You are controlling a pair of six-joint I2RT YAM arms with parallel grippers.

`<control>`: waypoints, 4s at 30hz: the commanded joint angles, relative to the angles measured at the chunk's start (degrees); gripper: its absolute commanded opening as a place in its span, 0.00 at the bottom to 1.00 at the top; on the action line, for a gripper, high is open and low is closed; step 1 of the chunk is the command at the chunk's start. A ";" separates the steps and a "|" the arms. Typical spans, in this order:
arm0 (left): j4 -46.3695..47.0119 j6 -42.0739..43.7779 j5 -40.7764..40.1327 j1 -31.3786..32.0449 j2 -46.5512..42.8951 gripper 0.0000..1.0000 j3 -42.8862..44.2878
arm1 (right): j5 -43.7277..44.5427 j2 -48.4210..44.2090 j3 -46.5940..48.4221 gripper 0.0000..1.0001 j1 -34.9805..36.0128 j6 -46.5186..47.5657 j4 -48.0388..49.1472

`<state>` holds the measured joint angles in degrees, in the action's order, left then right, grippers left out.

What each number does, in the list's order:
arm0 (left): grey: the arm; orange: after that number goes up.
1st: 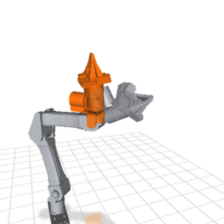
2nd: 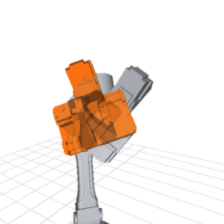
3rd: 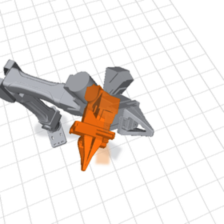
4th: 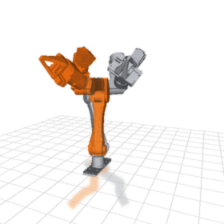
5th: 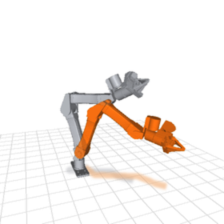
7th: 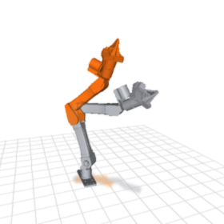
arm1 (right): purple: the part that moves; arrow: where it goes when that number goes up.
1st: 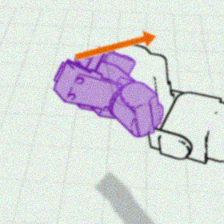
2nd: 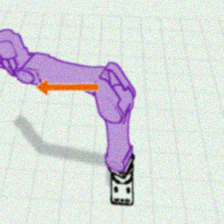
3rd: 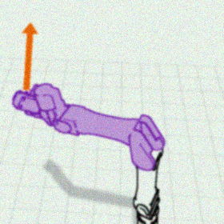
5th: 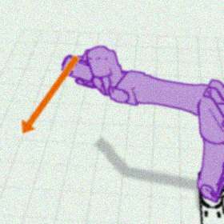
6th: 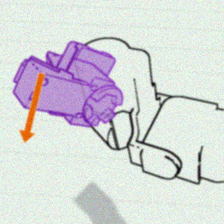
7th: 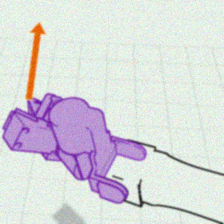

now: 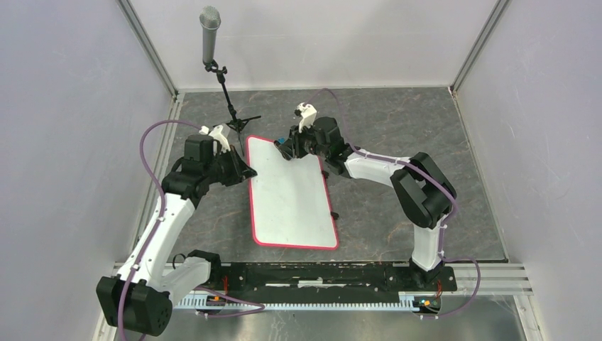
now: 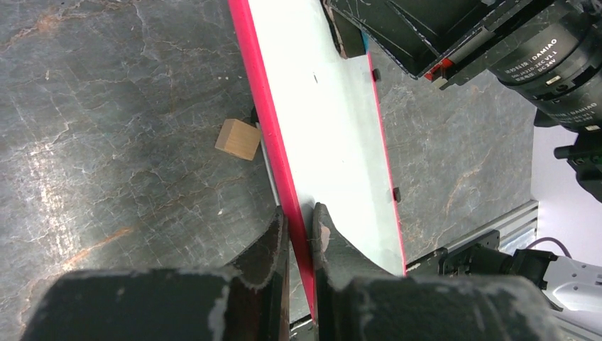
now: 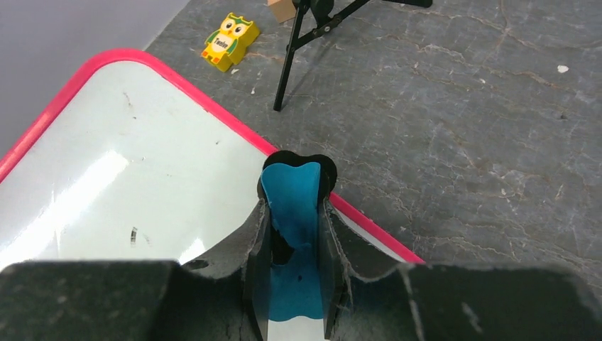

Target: Erase the whiteboard

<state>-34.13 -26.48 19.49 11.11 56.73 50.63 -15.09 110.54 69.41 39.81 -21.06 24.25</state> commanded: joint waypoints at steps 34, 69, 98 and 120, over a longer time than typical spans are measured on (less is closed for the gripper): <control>-1.80 5.78 -0.41 0.93 -1.75 0.02 -1.31 | -0.01 -1.03 -26.04 0.22 -8.11 -10.73 10.60; 0.56 1.62 0.89 1.63 -2.96 0.02 -3.07 | -7.37 -2.22 -27.20 0.21 -6.05 -12.15 20.25; -0.64 -1.33 -2.13 1.72 -4.92 0.02 -1.98 | 2.41 -15.27 -15.51 0.22 18.30 10.54 3.93; 1.85 -3.17 -1.39 2.42 -4.54 0.02 -1.64 | -3.81 -17.03 -20.51 0.22 21.55 13.78 9.54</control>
<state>-32.88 -30.04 16.75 12.40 52.23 47.94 -15.86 93.49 51.57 56.55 -10.94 34.81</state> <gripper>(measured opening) 0.155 0.300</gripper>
